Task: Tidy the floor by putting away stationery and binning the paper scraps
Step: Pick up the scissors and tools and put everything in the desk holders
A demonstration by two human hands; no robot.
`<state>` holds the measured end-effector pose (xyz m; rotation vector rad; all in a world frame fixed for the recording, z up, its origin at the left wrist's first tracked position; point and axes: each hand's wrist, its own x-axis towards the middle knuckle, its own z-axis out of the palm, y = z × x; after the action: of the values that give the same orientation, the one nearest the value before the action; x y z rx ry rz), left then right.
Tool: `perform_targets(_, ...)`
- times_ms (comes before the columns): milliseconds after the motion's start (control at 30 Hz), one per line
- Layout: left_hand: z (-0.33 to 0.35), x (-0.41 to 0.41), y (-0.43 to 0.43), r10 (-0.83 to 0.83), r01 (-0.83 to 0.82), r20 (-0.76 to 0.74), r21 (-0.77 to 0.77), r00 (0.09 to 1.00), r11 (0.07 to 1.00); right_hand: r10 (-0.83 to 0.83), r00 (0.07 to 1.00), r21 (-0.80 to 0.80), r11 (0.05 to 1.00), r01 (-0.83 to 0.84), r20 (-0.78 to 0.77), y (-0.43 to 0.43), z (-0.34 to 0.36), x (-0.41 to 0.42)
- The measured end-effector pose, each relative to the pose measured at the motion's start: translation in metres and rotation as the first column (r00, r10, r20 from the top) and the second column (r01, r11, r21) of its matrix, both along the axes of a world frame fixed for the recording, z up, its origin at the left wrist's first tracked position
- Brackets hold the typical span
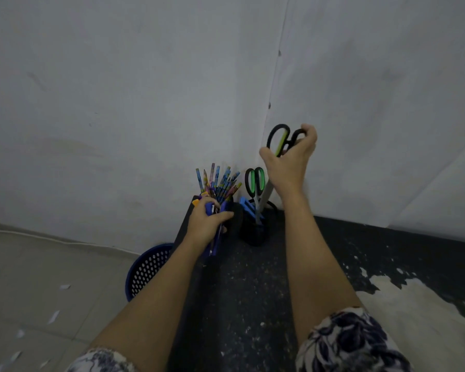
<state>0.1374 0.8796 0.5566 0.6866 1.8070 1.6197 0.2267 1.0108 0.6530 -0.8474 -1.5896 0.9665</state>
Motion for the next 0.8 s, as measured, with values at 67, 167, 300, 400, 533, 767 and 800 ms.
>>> perform_targets(67,-0.003,-0.001,0.0,0.005,-0.005,-0.015,-0.011,1.0,1.0,0.033,0.997,0.023,0.999,-0.034,0.067,0.005,-0.011,0.001)
perform_targets(167,-0.001,0.003,0.001,-0.018,0.018,-0.002,-0.002,1.0,1.0,0.097,0.977,-0.02,0.995,-0.095,0.189,0.003,-0.035,-0.001)
perform_targets(300,0.005,0.008,0.005,-0.068,0.062,0.074,0.078,0.995,0.995,0.182,0.92,-0.14,0.98,-0.141,0.347,-0.002,-0.07,0.001)
perform_targets(400,0.01,0.01,0.009,-0.087,0.07,0.125,0.134,0.988,0.989,0.148,0.869,-0.121,0.987,-0.102,0.472,-0.007,-0.082,0.001)
perform_targets(533,0.012,0.008,0.018,-0.066,0.044,0.109,0.195,0.992,0.98,-0.051,0.946,0.145,0.989,0.005,0.32,-0.035,-0.077,-0.002)
perform_targets(767,0.035,0.008,0.033,0.027,-0.07,0.175,0.245,0.984,0.967,0.588,0.808,-0.356,0.764,-0.538,0.041,-0.059,-0.069,0.006)
perform_targets(800,0.04,0.008,0.033,0.033,-0.064,0.139,0.231,0.99,0.971,0.609,0.791,-0.349,0.756,-0.554,0.064,-0.058,-0.067,0.007)
